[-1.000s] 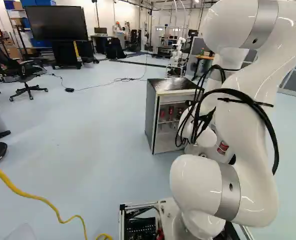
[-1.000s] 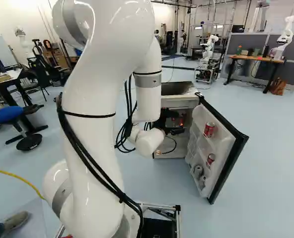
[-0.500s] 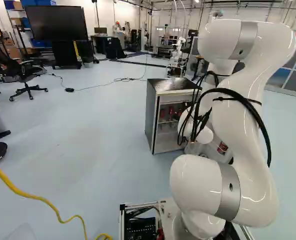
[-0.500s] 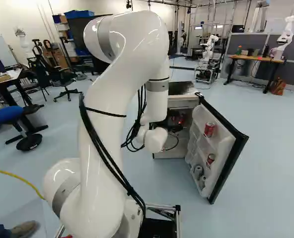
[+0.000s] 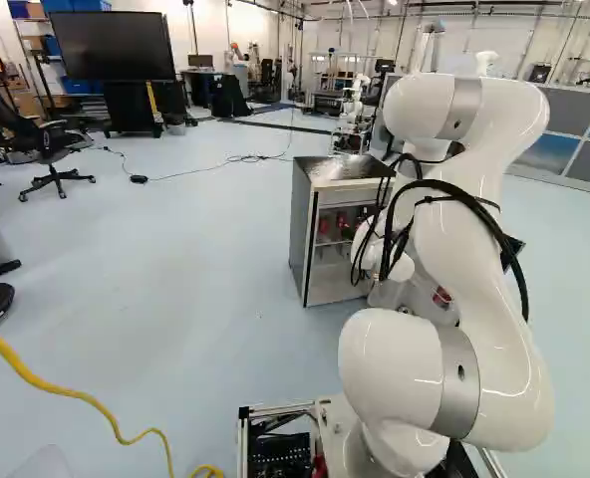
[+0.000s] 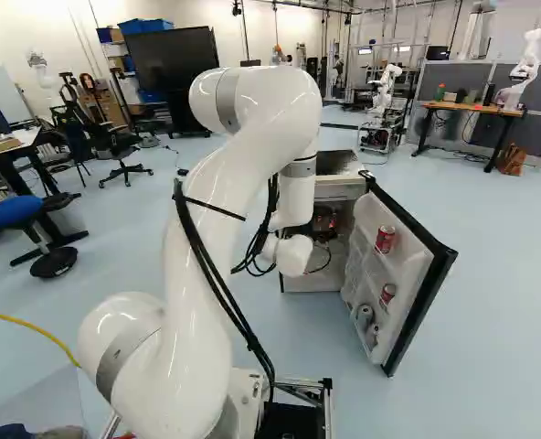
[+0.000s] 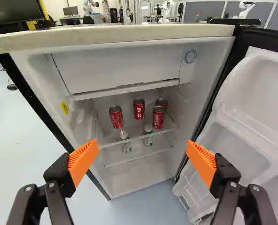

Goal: Grab a drink from the fridge

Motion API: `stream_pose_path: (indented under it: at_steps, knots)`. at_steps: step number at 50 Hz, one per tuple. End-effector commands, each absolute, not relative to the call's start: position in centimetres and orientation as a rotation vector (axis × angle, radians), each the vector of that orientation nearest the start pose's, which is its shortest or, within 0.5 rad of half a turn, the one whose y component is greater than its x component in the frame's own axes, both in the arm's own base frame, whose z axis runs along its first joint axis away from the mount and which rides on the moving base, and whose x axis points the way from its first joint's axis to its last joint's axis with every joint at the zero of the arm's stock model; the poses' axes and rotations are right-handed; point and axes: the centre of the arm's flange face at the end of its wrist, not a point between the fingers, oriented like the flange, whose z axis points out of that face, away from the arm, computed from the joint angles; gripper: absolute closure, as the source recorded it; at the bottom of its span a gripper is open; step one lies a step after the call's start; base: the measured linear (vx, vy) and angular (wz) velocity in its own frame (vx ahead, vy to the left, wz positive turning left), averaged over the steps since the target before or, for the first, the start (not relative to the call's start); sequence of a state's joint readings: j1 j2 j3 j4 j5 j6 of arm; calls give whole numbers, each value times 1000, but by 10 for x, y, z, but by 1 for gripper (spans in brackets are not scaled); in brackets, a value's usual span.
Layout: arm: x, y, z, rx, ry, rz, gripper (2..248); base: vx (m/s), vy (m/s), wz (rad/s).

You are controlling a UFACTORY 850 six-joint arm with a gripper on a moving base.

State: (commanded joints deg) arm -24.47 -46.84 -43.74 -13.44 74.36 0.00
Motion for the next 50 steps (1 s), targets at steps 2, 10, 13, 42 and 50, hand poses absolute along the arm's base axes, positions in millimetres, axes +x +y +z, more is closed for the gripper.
stream_pose_path:
  at_steps: [2, 10, 13, 42, 50]
  knots:
    - [462, -187, 165, -2624, 263, -1888, 3, 0, 0, 0]
    - [478, -191, 152, -2617, 253, -1896, 3, 0, 0, 0]
    - [484, -192, 146, -2614, 249, -1899, 3, 0, 0, 0]
    - [540, -204, 94, -2579, 210, -1947, 3, 0, 0, 0]
    - [556, -208, 79, -2567, 200, -1965, 3, 0, 0, 0]
